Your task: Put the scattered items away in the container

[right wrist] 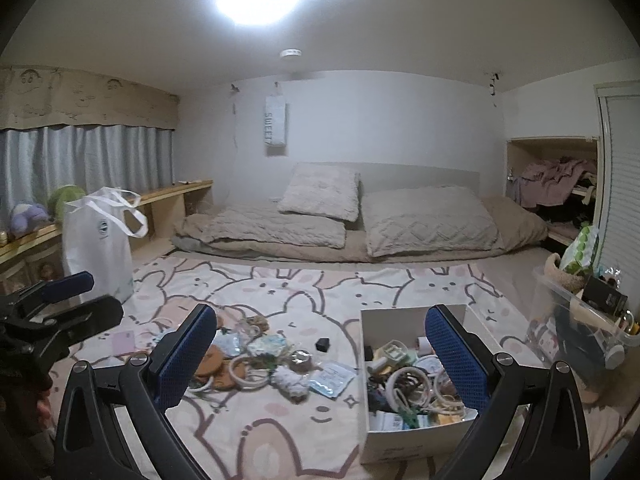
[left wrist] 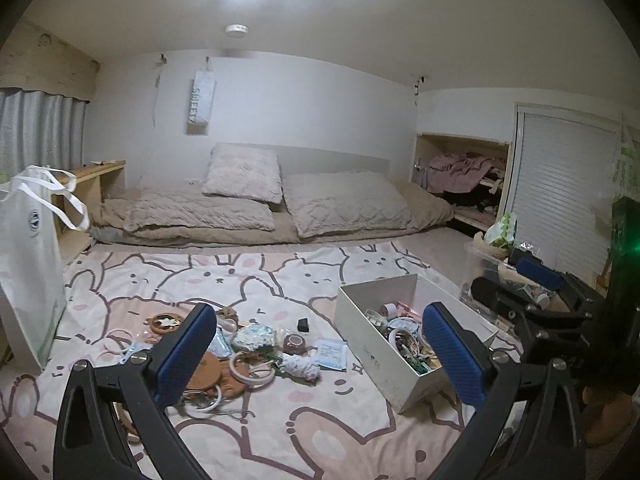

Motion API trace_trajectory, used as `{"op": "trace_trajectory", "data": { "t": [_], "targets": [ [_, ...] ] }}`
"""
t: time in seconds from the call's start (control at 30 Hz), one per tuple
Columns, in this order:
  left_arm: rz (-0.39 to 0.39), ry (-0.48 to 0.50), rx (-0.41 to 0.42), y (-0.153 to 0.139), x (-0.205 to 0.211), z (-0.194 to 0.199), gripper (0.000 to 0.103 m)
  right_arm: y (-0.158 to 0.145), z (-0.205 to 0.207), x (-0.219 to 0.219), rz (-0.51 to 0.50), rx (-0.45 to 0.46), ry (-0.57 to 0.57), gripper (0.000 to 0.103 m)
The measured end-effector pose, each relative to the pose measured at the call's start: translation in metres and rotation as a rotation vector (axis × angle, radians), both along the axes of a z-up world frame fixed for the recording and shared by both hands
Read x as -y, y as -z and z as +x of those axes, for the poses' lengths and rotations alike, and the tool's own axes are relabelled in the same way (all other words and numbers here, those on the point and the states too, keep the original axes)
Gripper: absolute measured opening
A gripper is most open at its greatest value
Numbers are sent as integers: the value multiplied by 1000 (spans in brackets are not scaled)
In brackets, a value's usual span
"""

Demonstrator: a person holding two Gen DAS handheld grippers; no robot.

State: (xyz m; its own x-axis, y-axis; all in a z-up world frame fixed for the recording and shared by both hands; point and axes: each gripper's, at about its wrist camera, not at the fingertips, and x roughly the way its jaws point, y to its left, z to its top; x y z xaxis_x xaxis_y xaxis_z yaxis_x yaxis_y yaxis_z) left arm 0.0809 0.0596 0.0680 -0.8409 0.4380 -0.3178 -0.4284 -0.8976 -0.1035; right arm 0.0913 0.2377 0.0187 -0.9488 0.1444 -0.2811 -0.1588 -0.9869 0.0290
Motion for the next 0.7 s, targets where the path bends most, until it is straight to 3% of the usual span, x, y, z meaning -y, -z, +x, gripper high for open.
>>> {"op": "trace_trajectory", "data": {
  "t": [0.33, 0.7],
  "targets": [
    [-5, -51, -38, -20, 35, 35, 103, -14, 13, 36, 34, 2, -29, 103],
    [-52, -137, -17, -17, 62, 35, 103, -15, -4, 61, -8, 36, -88, 103]
  ]
}}
